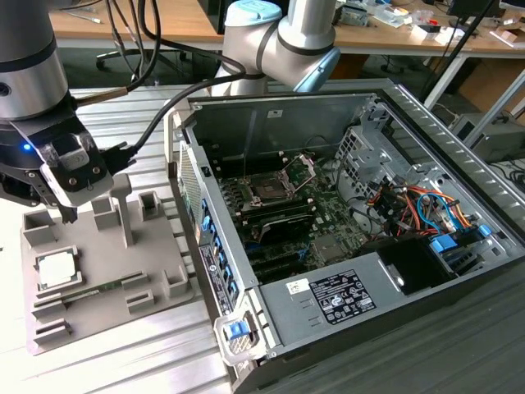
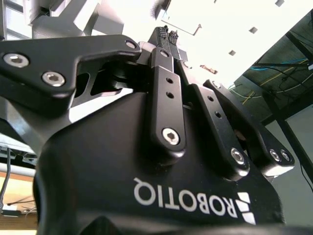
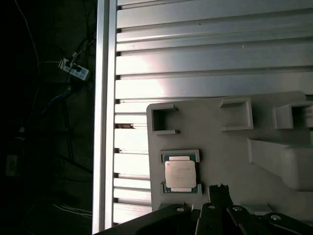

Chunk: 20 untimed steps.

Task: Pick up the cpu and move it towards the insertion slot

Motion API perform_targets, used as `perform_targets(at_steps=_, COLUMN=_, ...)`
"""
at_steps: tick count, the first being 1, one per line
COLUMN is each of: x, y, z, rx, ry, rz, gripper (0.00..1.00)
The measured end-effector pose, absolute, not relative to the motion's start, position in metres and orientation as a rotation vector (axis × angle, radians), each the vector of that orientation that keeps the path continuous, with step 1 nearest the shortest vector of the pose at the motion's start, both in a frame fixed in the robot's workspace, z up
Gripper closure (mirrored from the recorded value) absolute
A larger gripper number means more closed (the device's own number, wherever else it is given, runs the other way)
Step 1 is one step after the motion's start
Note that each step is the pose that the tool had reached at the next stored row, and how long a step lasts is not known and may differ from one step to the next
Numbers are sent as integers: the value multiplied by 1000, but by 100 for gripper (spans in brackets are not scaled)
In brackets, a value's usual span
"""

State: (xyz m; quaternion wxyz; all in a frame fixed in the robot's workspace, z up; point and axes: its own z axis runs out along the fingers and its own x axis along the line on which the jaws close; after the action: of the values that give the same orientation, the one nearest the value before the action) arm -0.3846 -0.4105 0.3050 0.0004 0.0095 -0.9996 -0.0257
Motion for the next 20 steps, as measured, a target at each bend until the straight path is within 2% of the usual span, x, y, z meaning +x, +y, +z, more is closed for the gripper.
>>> perform_targets(at_steps=20, x=-385, y=-412, z=301, rx=30, ry=-3140, rz=-81, gripper=89)
